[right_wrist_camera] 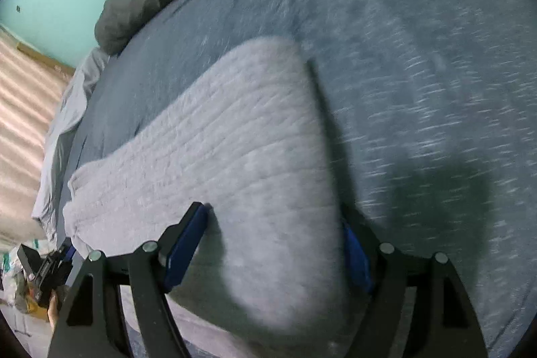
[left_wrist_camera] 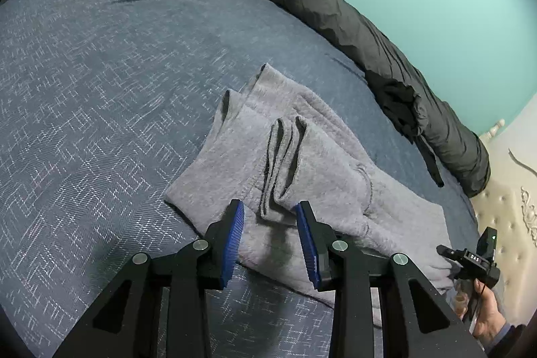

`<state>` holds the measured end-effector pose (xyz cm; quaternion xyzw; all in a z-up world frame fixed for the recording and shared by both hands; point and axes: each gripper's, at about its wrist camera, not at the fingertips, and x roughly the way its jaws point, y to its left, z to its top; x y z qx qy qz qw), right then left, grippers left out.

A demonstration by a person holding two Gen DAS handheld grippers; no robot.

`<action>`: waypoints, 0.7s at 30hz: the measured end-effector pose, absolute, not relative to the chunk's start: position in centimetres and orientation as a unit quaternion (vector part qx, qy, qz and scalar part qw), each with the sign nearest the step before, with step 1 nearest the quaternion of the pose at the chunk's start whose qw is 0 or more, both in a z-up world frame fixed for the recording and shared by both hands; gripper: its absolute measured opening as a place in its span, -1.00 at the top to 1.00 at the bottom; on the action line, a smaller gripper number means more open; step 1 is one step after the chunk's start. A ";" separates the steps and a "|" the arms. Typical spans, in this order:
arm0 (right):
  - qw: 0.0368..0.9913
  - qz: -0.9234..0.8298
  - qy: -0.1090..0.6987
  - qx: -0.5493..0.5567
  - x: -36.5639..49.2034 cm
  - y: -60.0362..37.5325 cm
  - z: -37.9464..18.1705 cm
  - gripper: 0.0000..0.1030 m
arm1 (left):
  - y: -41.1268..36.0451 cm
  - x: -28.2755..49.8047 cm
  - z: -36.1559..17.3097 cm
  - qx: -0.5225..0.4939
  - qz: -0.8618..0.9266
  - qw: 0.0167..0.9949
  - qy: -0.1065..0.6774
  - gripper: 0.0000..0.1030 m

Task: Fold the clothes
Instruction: 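Grasp the sweatshirt edge with the right tool and fold it over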

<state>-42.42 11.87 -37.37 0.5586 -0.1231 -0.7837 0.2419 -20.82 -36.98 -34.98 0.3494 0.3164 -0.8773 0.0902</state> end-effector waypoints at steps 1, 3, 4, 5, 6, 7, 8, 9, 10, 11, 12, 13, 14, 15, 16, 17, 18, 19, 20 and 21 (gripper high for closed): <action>0.241 -0.787 -0.114 0.557 -42.2 11.3 -37.4 -0.47 | -37.0 -20.9 -35.0 0.350 -0.877 0.091 0.316 0.31; 0.231 -0.799 -0.085 0.549 -41.5 10.2 -37.1 -0.10 | -36.9 -20.9 -34.9 0.350 -0.878 0.094 0.311 0.31; 0.227 -0.803 -0.080 0.545 -41.3 10.0 -36.9 0.07 | -36.9 -20.9 -34.8 0.351 -0.879 0.095 0.309 0.31; 0.229 -0.803 -0.088 0.543 -41.1 10.0 -36.7 0.39 | -36.9 -20.8 -34.8 0.351 -0.880 0.096 0.307 0.31; 0.229 -0.804 -0.092 0.541 -40.9 10.0 -36.3 0.51 | -36.8 -20.8 -34.7 0.351 -0.880 0.097 0.304 0.31; 0.228 -0.804 -0.095 0.540 -40.7 10.1 -36.0 0.54 | -36.8 -20.8 -34.7 0.350 -0.880 0.098 0.304 0.31; 0.228 -0.808 -0.089 0.535 -40.4 10.0 -35.4 0.59 | -36.8 -20.7 -34.7 0.350 -0.880 0.099 0.305 0.30; 0.229 -0.812 -0.081 0.530 -40.0 9.8 -34.7 0.62 | -36.8 -20.6 -34.6 0.349 -0.880 0.099 0.307 0.30; 0.228 -0.817 -0.082 0.524 -39.7 9.9 -34.0 0.63 | -36.8 -20.5 -34.5 0.347 -0.880 0.100 0.308 0.30; 0.227 -0.821 -0.084 0.517 -39.4 9.9 -33.3 0.64 | -36.7 -20.3 -34.5 0.346 -0.881 0.101 0.308 0.30; 0.226 -0.825 -0.089 0.510 -39.3 10.2 -32.7 0.66 | -36.7 -20.2 -34.4 0.344 -0.881 0.103 0.307 0.30; 0.224 -0.829 -0.093 0.503 -39.1 10.4 -32.0 0.66 | -36.5 -20.0 -34.3 0.343 -0.882 0.103 0.305 0.30; 0.223 -0.833 -0.094 0.498 -38.8 10.8 -31.4 0.68 | -36.4 -19.8 -34.2 0.343 -0.884 0.103 0.302 0.30; 0.222 -0.836 -0.095 0.493 -38.6 11.1 -30.7 0.68 | -36.3 -19.7 -34.0 0.342 -0.884 0.102 0.301 0.29; 0.222 -0.839 -0.096 0.488 -38.4 11.4 -30.1 0.69 | -36.2 -19.6 -33.9 0.342 -0.885 0.101 0.300 0.29; 0.220 -0.843 -0.097 0.481 -38.0 11.9 -29.2 0.69 | -35.9 -19.5 -33.8 0.341 -0.885 0.099 0.300 0.29; 0.218 -0.845 -0.100 0.478 -37.9 12.4 -28.7 0.69 | -35.6 -19.5 -33.8 0.341 -0.886 0.097 0.300 0.29; 0.214 -0.848 -0.102 0.474 -37.9 13.0 -28.1 0.70 | -35.3 -19.4 -33.6 0.340 -0.887 0.094 0.299 0.29; 0.206 -0.852 -0.103 0.470 -37.7 13.9 -27.2 0.70 | -35.1 -19.3 -33.6 0.340 -0.887 0.092 0.298 0.29; 0.201 -0.855 -0.103 0.467 -37.6 14.1 -26.7 0.70 | -34.8 -19.2 -33.5 0.340 -0.888 0.090 0.297 0.29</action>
